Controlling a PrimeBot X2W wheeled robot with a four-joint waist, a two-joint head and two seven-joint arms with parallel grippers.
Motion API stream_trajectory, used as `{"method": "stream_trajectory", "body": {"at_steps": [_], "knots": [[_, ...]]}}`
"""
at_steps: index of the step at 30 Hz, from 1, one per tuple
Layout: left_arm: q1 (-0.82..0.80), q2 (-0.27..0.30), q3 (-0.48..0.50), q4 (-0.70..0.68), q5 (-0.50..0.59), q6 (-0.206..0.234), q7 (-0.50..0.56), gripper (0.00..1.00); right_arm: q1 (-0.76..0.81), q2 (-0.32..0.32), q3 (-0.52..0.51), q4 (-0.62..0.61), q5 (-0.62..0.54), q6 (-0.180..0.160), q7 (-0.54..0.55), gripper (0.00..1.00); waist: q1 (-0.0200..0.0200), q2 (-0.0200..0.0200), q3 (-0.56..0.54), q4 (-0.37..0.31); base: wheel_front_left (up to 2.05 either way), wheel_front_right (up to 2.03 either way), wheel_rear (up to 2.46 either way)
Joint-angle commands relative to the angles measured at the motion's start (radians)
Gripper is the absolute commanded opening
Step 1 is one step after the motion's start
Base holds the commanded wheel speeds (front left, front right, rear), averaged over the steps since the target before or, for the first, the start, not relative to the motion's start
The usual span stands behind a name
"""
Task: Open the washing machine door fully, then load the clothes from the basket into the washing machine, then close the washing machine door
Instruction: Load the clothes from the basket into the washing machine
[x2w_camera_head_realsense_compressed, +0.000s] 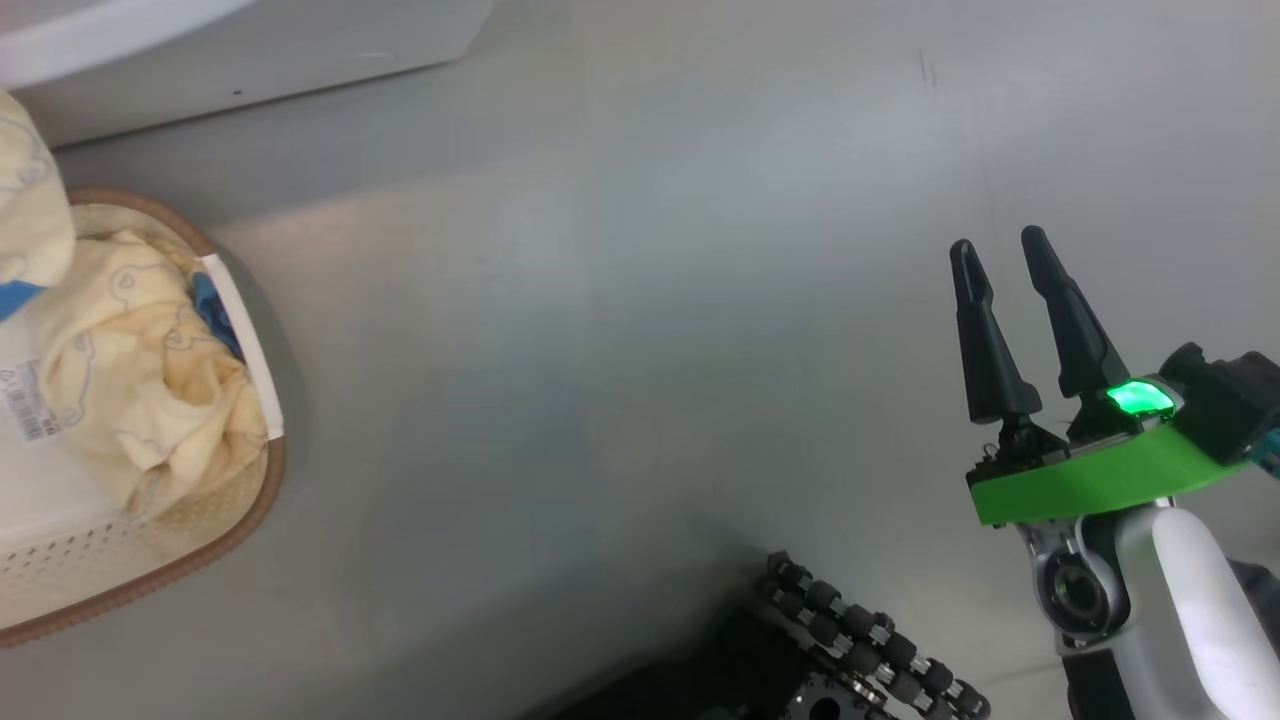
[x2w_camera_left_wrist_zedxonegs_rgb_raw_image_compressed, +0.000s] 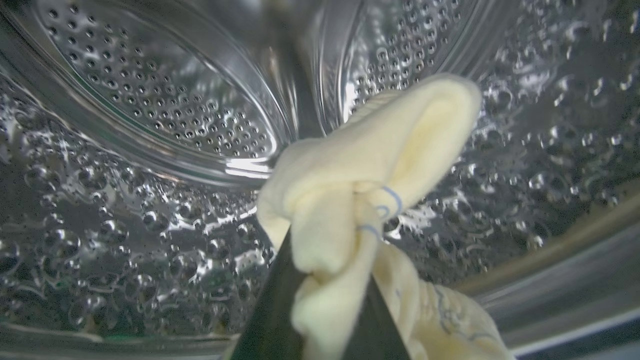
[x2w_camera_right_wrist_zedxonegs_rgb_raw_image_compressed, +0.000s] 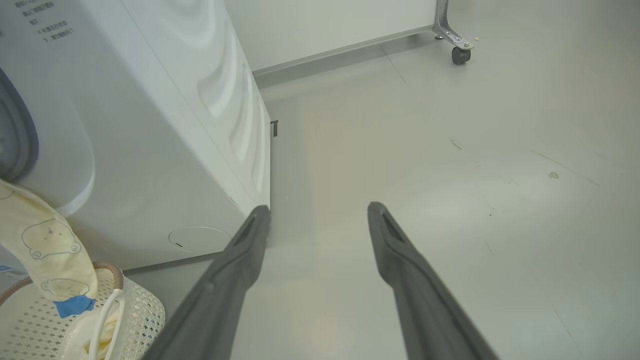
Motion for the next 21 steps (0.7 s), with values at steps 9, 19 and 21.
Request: {"method": "stream_trajectory", "body": {"at_steps": [9,19,21], "knots": [[-0.248,0.117,0.012,-0.026,0.042,0.017,-0.287,0.0,-0.024,-0.013,0.048,-0.026,0.044,0.01,-0.009,1.0,-0.0001,0.0001,0.099,-0.064,0.0,0.0,0.0],[-0.295,0.092,0.012,0.114,0.029,0.052,-0.319,1.0,-0.033,-0.013,0.058,-0.017,0.05,0.01,-0.009,1.0,-0.0001,0.0001,0.104,-0.054,0.0,0.0,0.0],[-0.29,0.084,0.007,0.134,0.027,0.055,-0.309,1.0,-0.038,-0.013,0.054,-0.018,0.045,0.01,-0.009,1.0,-0.0001,0.0001,0.103,-0.045,0.0,0.0,0.0]]}}
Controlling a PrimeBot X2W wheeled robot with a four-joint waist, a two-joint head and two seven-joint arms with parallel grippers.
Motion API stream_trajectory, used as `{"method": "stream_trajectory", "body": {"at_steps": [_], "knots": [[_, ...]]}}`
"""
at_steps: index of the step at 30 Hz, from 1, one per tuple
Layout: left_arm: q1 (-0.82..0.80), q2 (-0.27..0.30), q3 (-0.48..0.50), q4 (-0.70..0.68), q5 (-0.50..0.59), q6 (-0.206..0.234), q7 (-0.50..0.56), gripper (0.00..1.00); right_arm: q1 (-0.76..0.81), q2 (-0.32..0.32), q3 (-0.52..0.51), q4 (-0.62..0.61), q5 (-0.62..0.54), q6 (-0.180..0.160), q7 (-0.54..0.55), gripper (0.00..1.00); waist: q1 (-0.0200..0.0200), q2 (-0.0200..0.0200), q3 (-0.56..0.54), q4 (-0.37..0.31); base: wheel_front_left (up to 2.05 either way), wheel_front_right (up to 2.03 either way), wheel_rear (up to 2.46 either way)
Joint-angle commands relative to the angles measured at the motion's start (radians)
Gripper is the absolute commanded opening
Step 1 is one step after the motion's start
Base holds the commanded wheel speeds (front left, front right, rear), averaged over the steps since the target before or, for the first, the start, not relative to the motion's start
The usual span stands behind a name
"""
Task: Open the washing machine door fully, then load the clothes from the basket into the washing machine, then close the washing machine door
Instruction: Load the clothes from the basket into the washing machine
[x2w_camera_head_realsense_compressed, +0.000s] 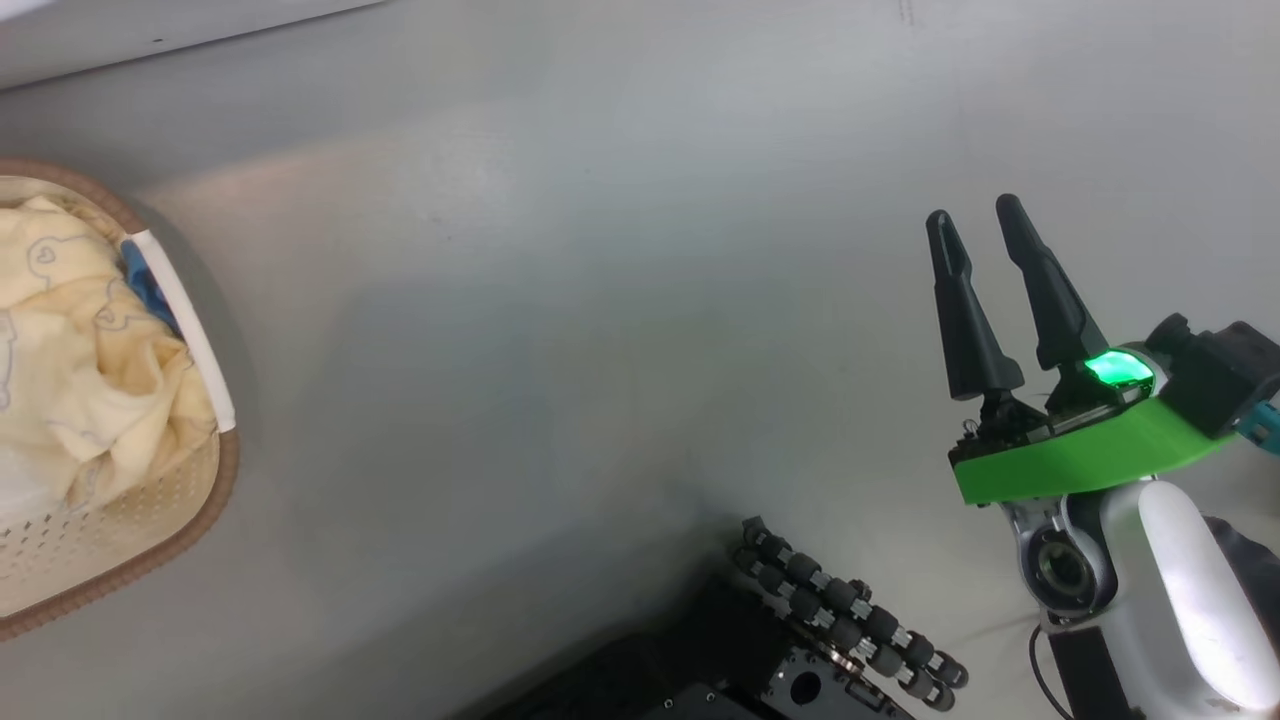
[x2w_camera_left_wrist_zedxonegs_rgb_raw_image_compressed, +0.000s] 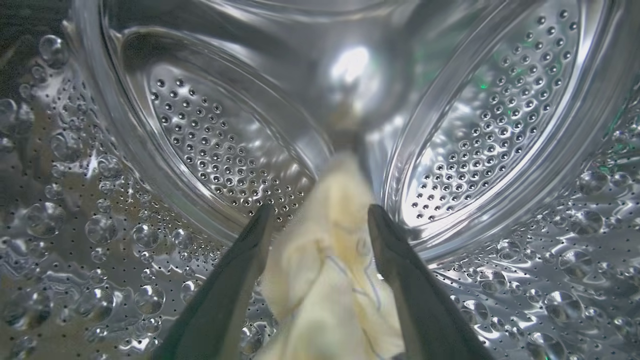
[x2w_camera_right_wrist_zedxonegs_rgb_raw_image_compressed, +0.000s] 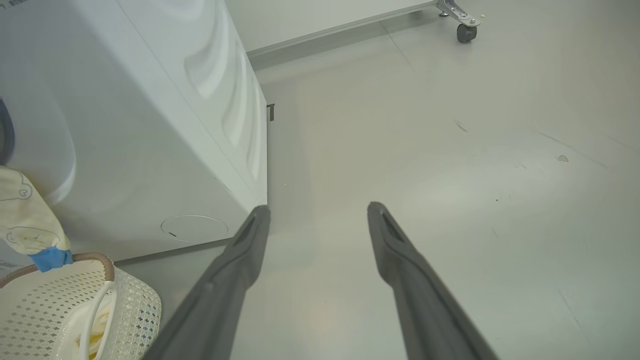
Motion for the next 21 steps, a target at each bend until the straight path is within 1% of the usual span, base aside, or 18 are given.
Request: {"method": "stream_trajectory", "body": {"at_steps": [1,7,9,15,21], "knots": [[-0.015,0.022,0.005,-0.029,-0.007,0.008,0.0,1.0,0.01,-0.015,0.004,-0.024,-0.002,0.01,-0.009,1.0,-0.0002,0.0,-0.003,0.01,0.0,0.0,0.0],[0.031,-0.009,0.007,-0.008,-0.03,0.026,-0.019,1.0,0.002,-0.015,-0.019,-0.027,-0.024,0.01,-0.009,1.0,-0.0002,0.0,-0.027,0.051,0.0,0.0,0.0],[0.058,-0.029,0.02,-0.003,-0.053,0.035,-0.033,1.0,0.004,-0.015,-0.027,-0.026,-0.032,0.01,-0.009,1.0,-0.0002,0.0,-0.043,0.069,0.0,0.0,0.0],[0.191,-0.073,0.049,0.012,-0.1,0.068,-0.115,1.0,0.009,-0.015,-0.063,-0.019,-0.059,0.01,-0.009,1.0,-0.0002,0.0,-0.109,0.13,0.0,0.0,0.0],[0.341,-0.125,0.101,0.013,-0.173,0.077,-0.19,1.0,0.016,-0.015,-0.111,-0.016,-0.122,0.01,-0.009,1.0,-0.0002,0.0,-0.18,0.184,0.0,0.0,0.0]]}}
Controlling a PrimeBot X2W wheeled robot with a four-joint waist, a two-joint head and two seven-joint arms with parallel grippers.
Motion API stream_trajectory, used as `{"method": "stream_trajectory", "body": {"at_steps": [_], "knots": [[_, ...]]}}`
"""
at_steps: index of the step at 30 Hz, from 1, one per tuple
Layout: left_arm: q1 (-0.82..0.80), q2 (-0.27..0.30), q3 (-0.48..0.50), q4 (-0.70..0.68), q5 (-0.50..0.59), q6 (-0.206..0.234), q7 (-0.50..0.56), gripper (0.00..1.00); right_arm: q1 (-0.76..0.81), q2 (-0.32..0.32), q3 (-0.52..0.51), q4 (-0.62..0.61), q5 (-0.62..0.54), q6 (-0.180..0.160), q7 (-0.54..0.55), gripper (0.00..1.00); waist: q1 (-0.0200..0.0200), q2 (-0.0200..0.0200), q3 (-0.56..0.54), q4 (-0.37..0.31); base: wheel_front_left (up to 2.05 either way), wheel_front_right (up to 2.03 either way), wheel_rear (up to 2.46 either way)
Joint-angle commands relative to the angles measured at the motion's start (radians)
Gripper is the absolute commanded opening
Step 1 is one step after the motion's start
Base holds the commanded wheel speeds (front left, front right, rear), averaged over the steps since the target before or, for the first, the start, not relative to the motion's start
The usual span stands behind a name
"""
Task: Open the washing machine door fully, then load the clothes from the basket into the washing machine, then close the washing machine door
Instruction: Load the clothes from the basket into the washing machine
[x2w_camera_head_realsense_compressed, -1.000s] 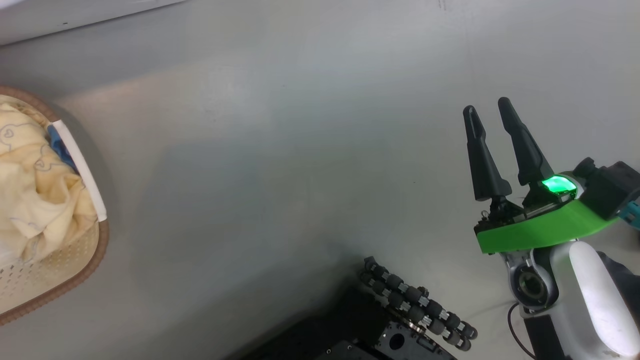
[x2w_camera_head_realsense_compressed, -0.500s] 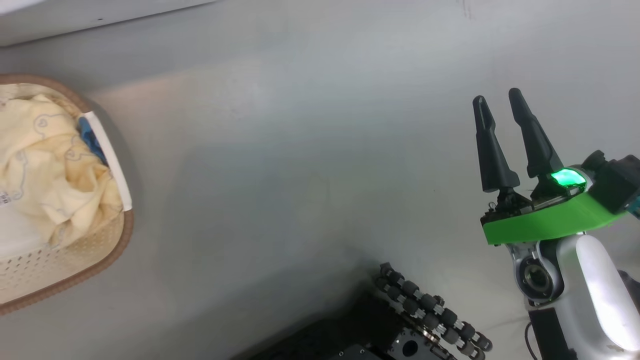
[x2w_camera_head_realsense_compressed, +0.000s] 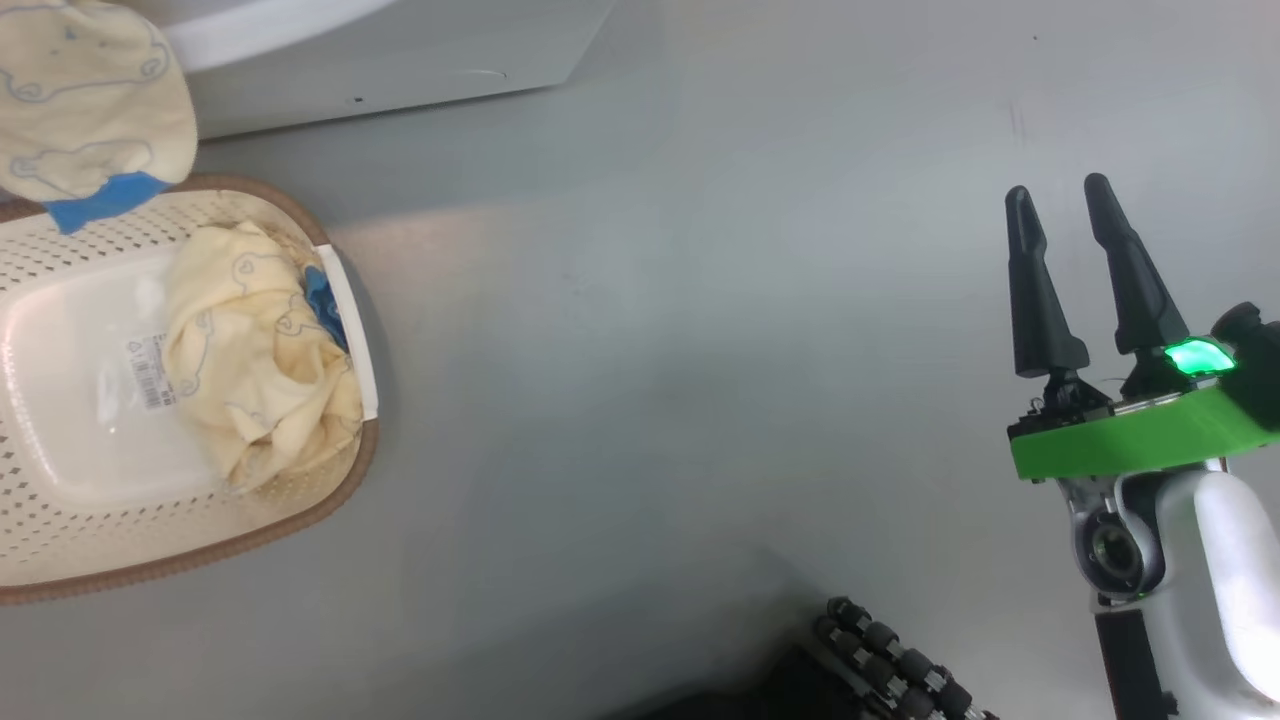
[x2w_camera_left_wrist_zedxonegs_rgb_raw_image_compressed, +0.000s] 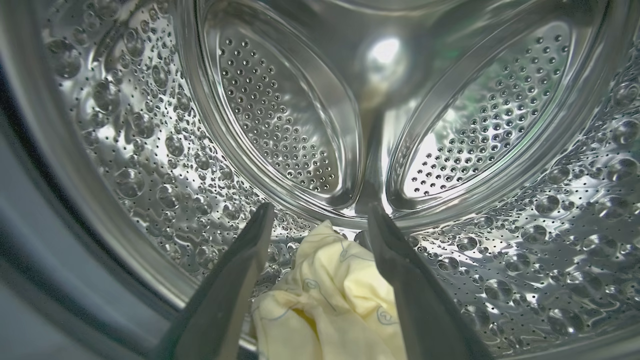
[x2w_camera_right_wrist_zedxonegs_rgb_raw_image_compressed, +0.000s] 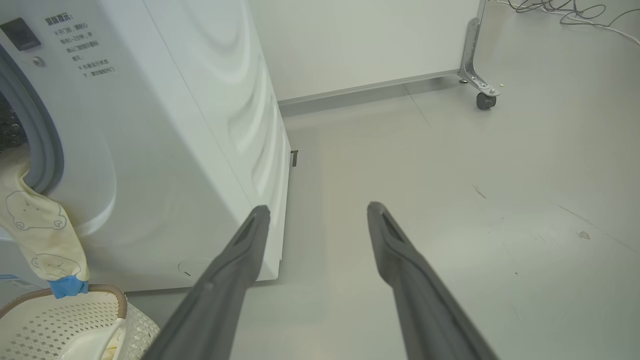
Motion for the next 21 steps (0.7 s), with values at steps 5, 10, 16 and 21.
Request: {"method": "stream_trajectory", "body": {"at_steps": [5,10,16,21], "knots": [[0.138,0.001,0.036,-0.071,-0.028,0.018,-0.034,1.0,0.038,-0.014,-0.049,-0.013,-0.05,0.01,-0.009,1.0,-0.0001,-0.0001,-0.092,0.073,0.0,0.0,0.0],[0.327,-0.061,0.036,-0.199,-0.021,0.04,-0.044,1.0,0.059,-0.014,-0.088,-0.009,-0.092,0.01,-0.009,1.0,-0.0001,-0.0001,-0.169,0.122,0.0,0.0,0.0],[0.573,-0.119,0.043,-0.428,0.018,0.066,-0.044,1.0,0.094,-0.014,-0.099,-0.001,-0.129,0.01,-0.009,1.0,-0.0001,-0.0001,-0.249,0.162,0.0,0.0,0.0],[0.748,-0.149,0.057,-0.565,0.049,0.087,-0.044,1.0,0.116,-0.014,-0.096,0.012,-0.148,0.01,-0.009,1.0,-0.0001,-0.0001,-0.302,0.176,0.0,0.0,0.0]]}}
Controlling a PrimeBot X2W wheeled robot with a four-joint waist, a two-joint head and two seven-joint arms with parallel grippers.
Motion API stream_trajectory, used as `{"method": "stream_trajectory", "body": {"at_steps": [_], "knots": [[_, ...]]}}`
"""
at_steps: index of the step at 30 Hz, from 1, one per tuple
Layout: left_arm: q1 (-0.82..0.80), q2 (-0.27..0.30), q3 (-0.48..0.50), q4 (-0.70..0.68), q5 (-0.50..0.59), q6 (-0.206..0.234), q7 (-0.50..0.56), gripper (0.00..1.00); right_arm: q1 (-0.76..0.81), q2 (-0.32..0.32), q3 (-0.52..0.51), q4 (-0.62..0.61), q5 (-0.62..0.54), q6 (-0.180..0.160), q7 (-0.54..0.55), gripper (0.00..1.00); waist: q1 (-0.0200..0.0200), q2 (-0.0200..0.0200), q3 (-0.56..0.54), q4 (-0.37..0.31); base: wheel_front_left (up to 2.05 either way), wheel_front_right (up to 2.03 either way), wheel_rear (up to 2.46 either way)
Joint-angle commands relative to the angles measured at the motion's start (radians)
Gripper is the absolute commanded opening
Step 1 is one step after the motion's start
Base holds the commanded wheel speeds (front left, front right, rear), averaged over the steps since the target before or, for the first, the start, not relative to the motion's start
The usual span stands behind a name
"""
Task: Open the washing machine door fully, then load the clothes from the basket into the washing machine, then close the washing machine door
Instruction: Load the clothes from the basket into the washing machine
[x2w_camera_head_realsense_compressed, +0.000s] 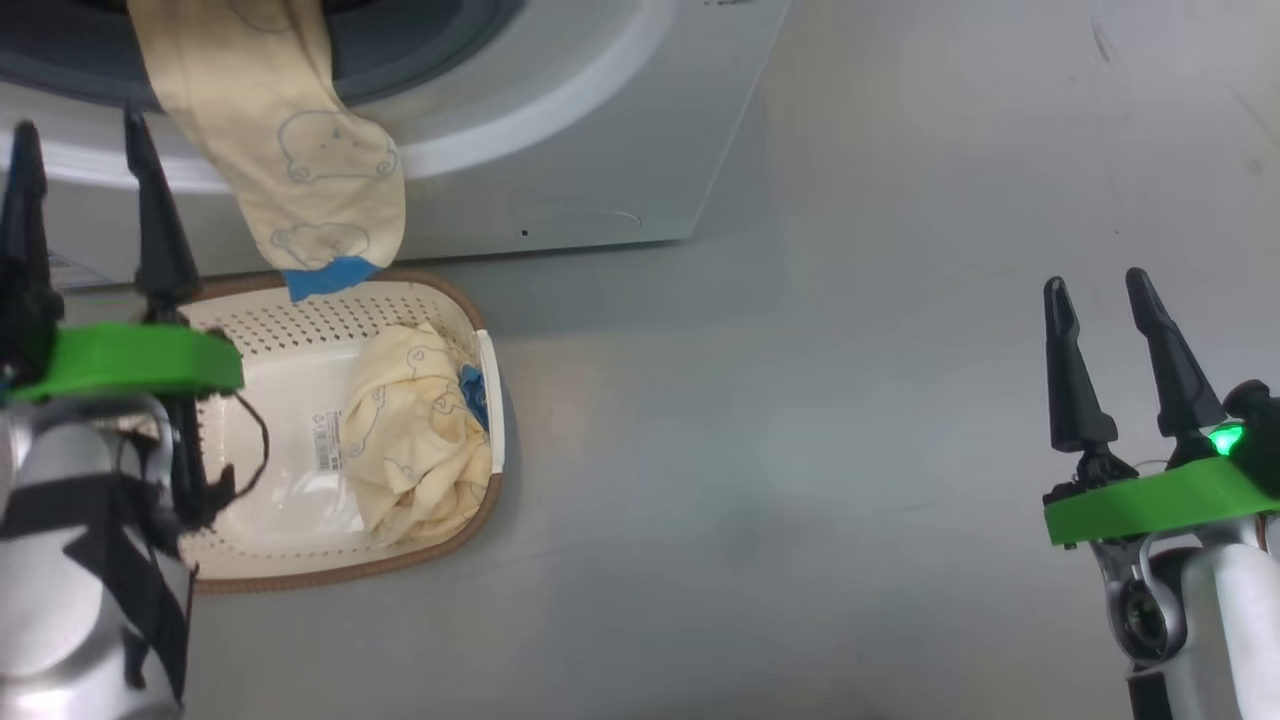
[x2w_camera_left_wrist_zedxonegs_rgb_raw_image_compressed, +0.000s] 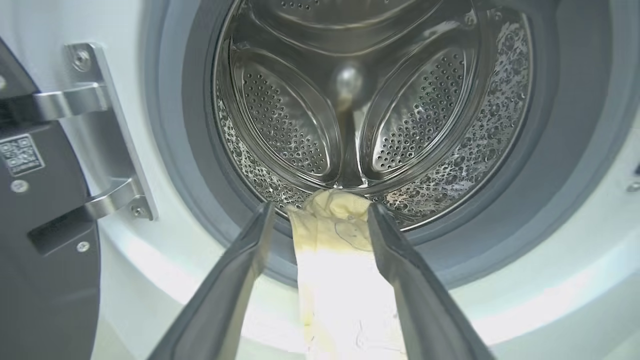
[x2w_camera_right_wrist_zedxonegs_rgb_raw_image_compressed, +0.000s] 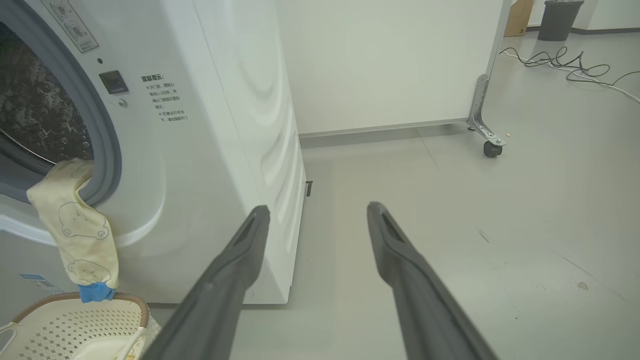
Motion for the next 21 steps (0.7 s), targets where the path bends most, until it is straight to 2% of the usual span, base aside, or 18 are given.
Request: {"method": "stream_trajectory", "body": {"at_steps": [1,5,10,21], "knots": [[0.016,0.028,0.041,-0.046,0.012,0.009,-0.006,1.0,0.012,-0.014,0.016,-0.025,-0.009,0.01,-0.009,1.0,0.0,-0.0001,-0.038,0.019,0.0,0.0,0.0],[0.178,-0.012,0.049,-0.151,0.045,0.03,-0.007,1.0,0.037,-0.014,0.015,-0.024,-0.03,0.01,0.001,1.0,0.0,-0.0001,-0.094,0.036,0.0,0.0,0.0],[0.325,-0.056,0.049,-0.231,0.081,0.036,-0.007,1.0,0.073,-0.014,0.011,-0.034,-0.057,0.01,0.026,1.0,0.0,-0.0001,-0.165,0.059,0.0,0.0,0.0],[0.523,-0.118,0.011,-0.256,0.125,0.012,-0.007,1.0,0.165,-0.014,0.021,-0.076,-0.092,0.01,0.086,1.0,0.0,-0.0001,-0.328,0.082,0.0,0.0,0.0]]}}
